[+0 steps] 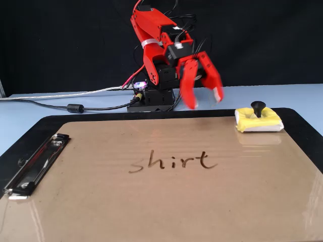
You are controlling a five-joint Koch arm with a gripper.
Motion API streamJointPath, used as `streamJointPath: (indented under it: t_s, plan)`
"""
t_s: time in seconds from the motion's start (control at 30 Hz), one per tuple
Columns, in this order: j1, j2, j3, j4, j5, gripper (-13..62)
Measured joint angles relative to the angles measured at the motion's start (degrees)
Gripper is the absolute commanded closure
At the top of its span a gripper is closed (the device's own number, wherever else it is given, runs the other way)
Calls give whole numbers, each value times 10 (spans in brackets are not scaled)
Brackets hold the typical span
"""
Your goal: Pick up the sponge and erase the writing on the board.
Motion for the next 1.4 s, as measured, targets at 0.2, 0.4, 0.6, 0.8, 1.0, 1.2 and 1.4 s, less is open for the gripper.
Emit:
streamJointPath:
  t_s: [0.2, 0.4, 0.6, 0.8, 1.0, 1.2, 1.4]
  plan:
    - [-52, -45, -35, -150, -53, 157]
    - [-79, -183, -36, -298, -47, 155]
    - [-116, -215, -34, -350, -38, 154]
    - [-151, -215, -17, -345, -47, 173]
    - [-155, -215, 1, -355, -12, 186]
    - [-155, -242, 32, -454, 31, 186]
    - [-155, -250, 32, -456, 44, 186]
